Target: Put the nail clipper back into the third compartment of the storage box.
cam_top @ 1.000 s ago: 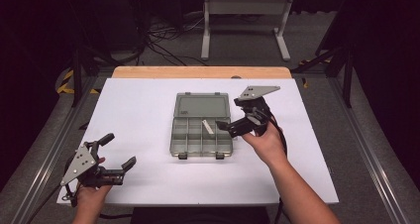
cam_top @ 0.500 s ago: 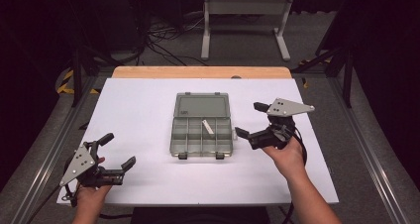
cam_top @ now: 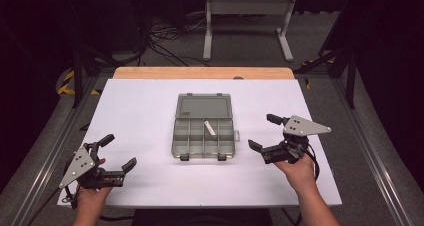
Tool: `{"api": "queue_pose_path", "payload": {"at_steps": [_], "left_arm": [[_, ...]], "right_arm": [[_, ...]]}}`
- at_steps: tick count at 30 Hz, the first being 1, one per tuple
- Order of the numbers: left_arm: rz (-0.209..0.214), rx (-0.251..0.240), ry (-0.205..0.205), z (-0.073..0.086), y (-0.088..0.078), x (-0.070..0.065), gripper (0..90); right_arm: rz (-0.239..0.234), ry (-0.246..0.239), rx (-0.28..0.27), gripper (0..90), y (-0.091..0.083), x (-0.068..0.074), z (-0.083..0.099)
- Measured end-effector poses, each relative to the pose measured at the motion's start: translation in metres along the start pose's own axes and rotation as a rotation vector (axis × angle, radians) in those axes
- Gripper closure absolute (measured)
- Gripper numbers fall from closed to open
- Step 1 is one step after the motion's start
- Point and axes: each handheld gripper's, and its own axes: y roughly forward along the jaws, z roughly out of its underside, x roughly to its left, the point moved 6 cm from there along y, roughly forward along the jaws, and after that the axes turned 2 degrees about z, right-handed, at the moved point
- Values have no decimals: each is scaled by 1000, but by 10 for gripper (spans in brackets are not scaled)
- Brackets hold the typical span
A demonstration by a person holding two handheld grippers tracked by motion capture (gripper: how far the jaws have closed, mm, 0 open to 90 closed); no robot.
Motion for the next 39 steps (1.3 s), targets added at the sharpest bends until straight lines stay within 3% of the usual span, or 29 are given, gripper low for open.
{"api": "queue_pose_path", "payload": {"at_steps": [7,12,23,26,30,39], "left_arm": [[1,-1,0,0,0,-1,1],[0,-6,-1,0,0,0,1],[1,-10,-6,0,-2,2,1],[3,3,0,1,-1,3,1],[8,-3,-10,2,-1,3,1],[24,14,-7,6,1,5,1]], "right_arm": [[18,8,-7,0,-5,-4,20],[-8,34,-54,0,-7,-2,32],[45,32,-25,0,-6,-5,64],[69,42,-20,0,-5,-7,73],[63,78,-21,0,-6,-9,80],[54,43,-11,0,-9,-5,90]]}}
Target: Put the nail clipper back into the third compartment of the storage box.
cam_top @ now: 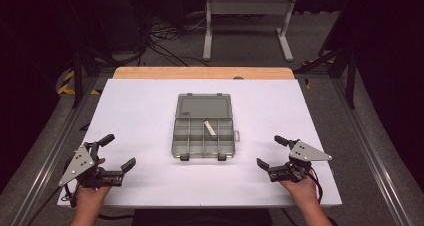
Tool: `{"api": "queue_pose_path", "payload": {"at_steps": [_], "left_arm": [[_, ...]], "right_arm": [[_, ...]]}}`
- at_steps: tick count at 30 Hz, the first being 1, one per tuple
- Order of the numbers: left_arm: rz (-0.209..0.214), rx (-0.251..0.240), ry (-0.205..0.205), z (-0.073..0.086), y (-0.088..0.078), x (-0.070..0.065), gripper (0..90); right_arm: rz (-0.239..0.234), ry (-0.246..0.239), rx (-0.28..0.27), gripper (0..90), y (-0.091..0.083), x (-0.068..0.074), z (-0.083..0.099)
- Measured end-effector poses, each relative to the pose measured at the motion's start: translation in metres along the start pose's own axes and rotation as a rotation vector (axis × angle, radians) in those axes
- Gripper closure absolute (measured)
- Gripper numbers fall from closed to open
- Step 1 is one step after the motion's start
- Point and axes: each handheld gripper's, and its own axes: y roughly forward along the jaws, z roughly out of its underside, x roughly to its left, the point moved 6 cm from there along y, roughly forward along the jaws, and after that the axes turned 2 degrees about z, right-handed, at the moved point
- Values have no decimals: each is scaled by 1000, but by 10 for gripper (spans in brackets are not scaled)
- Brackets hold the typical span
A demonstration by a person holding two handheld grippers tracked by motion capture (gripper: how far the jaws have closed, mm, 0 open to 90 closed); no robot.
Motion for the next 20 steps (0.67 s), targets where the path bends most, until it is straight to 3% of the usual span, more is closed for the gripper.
{"api": "queue_pose_path", "payload": {"at_steps": [5,10,14,20], "left_arm": [[9,-2,-12,2,0,2,1],[18,-13,-51,4,1,5,1],[8,-10,-66,6,2,6,1],[1,2,-52,7,3,5,1]], "right_arm": [[4,27,-4,0,1,-2,2],[10,54,-1,0,3,-5,4],[25,38,-11,0,1,-9,2],[46,33,-42,0,-6,-14,-1]]}}
